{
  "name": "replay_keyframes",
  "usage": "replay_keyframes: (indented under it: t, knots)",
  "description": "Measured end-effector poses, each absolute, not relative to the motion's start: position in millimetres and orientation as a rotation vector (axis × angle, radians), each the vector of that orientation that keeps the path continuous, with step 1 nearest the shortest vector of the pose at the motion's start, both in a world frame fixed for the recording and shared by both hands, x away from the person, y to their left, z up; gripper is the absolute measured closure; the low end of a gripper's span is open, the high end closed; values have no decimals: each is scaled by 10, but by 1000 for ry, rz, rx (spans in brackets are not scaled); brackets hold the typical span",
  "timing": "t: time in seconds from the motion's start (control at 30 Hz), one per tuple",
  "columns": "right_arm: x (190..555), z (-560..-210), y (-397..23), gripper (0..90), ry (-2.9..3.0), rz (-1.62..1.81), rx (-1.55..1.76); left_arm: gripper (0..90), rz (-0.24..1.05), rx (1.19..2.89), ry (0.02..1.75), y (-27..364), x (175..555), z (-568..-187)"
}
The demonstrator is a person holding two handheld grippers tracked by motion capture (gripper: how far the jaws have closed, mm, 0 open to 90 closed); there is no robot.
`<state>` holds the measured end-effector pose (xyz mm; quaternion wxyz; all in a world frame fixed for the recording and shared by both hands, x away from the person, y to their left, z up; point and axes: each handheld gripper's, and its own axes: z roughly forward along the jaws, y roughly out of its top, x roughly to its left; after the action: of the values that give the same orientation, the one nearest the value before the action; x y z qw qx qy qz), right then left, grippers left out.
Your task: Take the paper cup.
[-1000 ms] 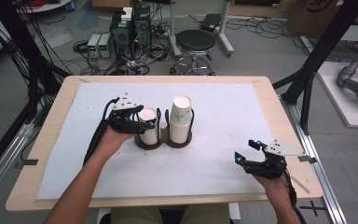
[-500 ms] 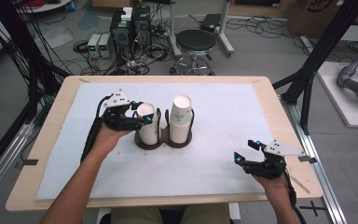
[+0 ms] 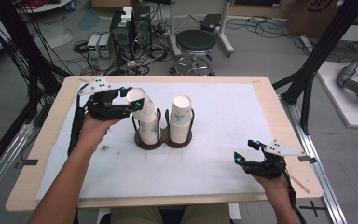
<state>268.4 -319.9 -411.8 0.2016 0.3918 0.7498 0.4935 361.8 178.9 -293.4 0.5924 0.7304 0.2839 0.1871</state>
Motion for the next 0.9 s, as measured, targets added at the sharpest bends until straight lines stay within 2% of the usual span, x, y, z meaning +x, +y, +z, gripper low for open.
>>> replay_keyframes:
  t: [0.4, 0.9]
  knots:
    - [2697, -4096, -3179, 215, 2084, 1388, 1088, 375, 416, 1657, 617, 2021, 3324, -2805]
    - [2712, -4073, -3095, 215, 2097, 1393, 1071, 375, 385, 1646, 577, 2134, 3053, -2955]
